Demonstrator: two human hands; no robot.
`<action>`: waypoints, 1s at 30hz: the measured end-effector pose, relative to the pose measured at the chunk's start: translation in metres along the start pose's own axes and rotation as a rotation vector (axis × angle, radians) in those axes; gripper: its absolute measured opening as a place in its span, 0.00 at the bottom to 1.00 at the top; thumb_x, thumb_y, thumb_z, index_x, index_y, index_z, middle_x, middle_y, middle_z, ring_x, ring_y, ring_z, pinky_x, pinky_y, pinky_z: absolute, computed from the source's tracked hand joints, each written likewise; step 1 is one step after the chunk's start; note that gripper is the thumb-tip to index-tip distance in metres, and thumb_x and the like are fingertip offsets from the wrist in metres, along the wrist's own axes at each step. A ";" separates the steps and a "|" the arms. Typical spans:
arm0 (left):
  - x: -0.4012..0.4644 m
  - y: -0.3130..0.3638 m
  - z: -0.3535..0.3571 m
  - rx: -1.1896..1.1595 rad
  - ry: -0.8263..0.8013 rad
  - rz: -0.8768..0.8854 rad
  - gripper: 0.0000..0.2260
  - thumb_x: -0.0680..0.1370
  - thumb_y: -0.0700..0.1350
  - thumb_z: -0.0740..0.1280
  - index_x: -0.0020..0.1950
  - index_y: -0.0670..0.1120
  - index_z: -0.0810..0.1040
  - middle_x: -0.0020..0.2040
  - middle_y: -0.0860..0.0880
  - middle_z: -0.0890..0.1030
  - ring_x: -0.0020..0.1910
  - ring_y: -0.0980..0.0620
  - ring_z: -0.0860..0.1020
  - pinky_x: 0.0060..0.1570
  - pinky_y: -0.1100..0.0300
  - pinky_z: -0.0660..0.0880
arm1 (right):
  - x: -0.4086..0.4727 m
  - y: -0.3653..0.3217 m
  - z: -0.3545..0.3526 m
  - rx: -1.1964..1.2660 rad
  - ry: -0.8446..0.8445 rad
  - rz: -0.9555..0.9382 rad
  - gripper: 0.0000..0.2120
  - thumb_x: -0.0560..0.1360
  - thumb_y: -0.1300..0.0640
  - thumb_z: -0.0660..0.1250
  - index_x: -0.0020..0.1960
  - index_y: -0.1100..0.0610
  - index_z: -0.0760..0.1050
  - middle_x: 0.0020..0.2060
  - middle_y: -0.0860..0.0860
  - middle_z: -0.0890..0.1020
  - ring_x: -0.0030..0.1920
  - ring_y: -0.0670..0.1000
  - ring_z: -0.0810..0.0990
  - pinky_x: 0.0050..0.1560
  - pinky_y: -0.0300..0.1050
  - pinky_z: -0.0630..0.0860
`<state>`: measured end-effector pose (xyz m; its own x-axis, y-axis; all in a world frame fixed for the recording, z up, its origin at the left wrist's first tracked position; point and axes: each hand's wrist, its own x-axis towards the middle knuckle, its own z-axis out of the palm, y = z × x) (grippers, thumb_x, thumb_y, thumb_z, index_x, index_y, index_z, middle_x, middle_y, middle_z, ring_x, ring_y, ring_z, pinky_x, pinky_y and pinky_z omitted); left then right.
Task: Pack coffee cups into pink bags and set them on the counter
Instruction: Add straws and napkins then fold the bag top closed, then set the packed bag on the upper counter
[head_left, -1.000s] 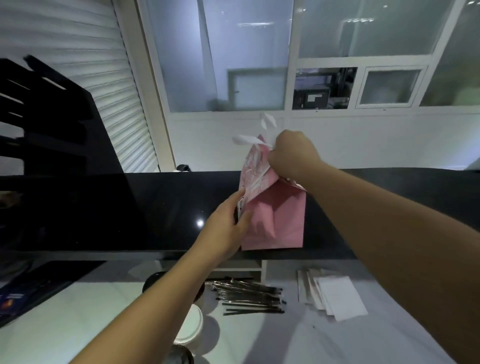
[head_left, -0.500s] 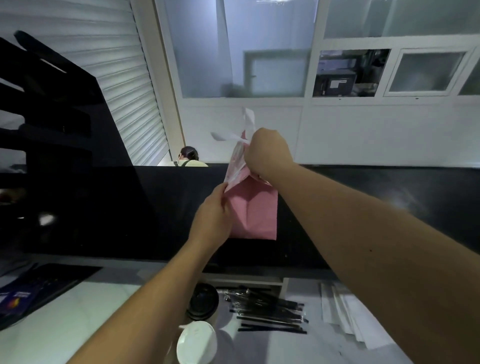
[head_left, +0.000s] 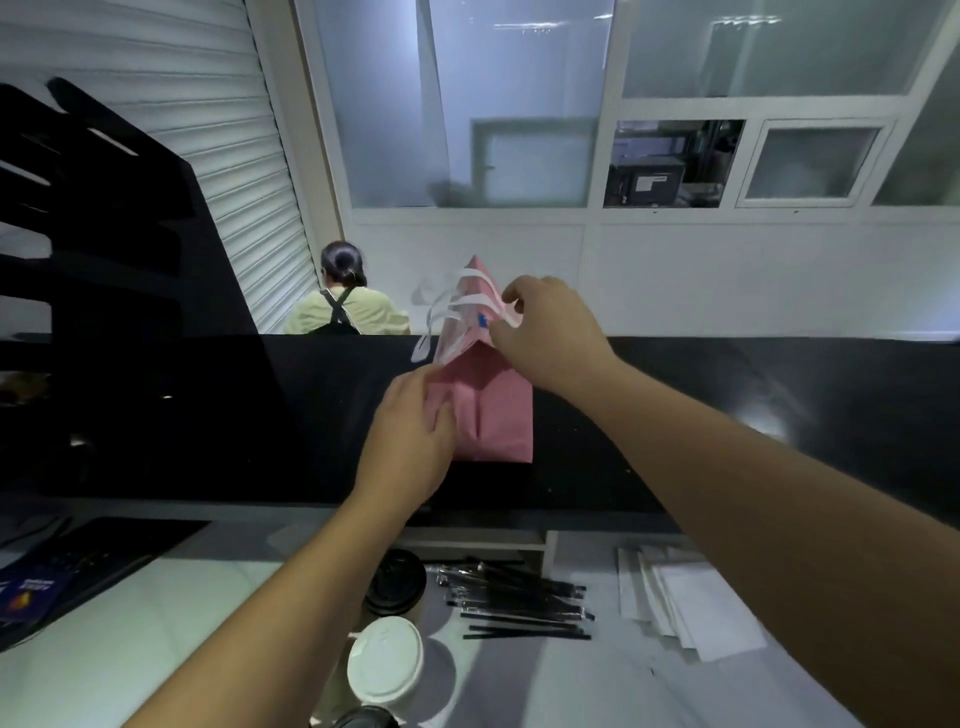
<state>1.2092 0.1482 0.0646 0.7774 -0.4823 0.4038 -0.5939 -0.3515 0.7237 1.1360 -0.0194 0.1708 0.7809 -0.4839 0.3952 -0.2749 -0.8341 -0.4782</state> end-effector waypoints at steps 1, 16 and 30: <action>-0.008 0.005 -0.002 0.014 -0.012 0.027 0.18 0.82 0.51 0.63 0.73 0.56 0.72 0.68 0.57 0.73 0.64 0.55 0.76 0.63 0.53 0.76 | -0.015 0.002 -0.004 0.010 0.014 -0.017 0.18 0.78 0.49 0.66 0.65 0.55 0.76 0.57 0.52 0.76 0.45 0.50 0.76 0.42 0.43 0.70; -0.134 0.080 0.096 0.296 -0.494 0.309 0.17 0.81 0.50 0.66 0.71 0.52 0.74 0.67 0.51 0.75 0.63 0.47 0.76 0.61 0.47 0.76 | -0.268 0.129 -0.026 -0.191 -0.115 0.419 0.21 0.79 0.47 0.65 0.71 0.49 0.71 0.66 0.50 0.76 0.64 0.56 0.74 0.60 0.52 0.77; -0.366 0.270 0.209 0.308 -0.765 0.667 0.20 0.83 0.55 0.62 0.75 0.54 0.70 0.72 0.54 0.72 0.66 0.48 0.74 0.62 0.49 0.75 | -0.571 0.211 -0.188 -0.339 0.081 0.824 0.25 0.80 0.42 0.62 0.75 0.48 0.67 0.70 0.49 0.73 0.67 0.56 0.72 0.63 0.54 0.75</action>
<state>0.7211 0.0613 -0.0045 0.0014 -0.9916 0.1293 -0.9624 0.0338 0.2697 0.5269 0.0309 -0.0078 0.2236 -0.9706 0.0892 -0.8919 -0.2406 -0.3828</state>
